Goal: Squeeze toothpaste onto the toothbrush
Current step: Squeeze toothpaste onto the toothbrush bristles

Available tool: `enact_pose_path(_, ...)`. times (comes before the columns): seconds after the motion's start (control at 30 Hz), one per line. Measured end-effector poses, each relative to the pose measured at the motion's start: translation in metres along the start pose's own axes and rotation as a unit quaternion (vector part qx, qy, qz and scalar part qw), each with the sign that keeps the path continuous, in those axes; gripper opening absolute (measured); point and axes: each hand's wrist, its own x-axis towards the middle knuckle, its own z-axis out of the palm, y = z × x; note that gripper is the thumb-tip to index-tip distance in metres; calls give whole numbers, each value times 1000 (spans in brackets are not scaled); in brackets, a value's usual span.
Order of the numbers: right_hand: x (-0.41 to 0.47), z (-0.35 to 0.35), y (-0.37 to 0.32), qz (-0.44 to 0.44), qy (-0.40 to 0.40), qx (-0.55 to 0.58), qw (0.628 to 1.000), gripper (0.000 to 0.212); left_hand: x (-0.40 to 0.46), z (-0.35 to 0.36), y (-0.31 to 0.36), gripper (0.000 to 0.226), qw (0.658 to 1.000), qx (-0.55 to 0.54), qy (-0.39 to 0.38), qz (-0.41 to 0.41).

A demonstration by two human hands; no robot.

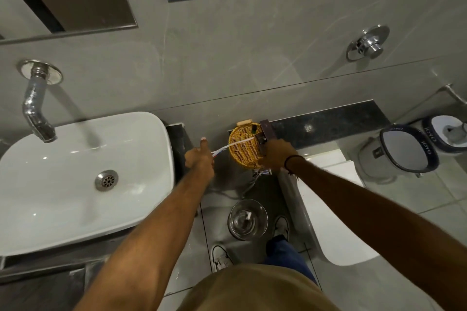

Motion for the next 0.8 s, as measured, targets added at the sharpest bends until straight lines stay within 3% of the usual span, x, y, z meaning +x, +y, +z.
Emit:
enact_pose_path(0.1,4,-24,-4,-54,47,32,997,56,1,5,-4,56,997,70,5,39)
enact_pose_path(0.17,3,-29,-11,-91,42,-4,995,65,-4,13,-2,59,992,107,-7,60)
enact_pose_path(0.27,6,-21,-14,-124,33,-70,989,49,-7,31,0,56,992,100,-31,74)
enact_pose_path(0.4,14,-20,-6,-115,35,-30,992,28,-8,55,2,43,992,82,-53,80)
enact_pose_path(0.53,37,-17,19,-69,32,32,997,26,8,76,-7,42,995,61,-65,35)
enact_pose_path(0.7,79,2,60,58,-5,170,984,27,42,102,-30,45,994,60,-84,-30)
enact_pose_path(0.77,72,13,60,97,-7,221,970,29,39,98,-31,35,992,36,-108,-62)
enact_pose_path(0.8,114,35,74,113,-20,243,963,29,68,127,-42,29,991,20,-99,-88)
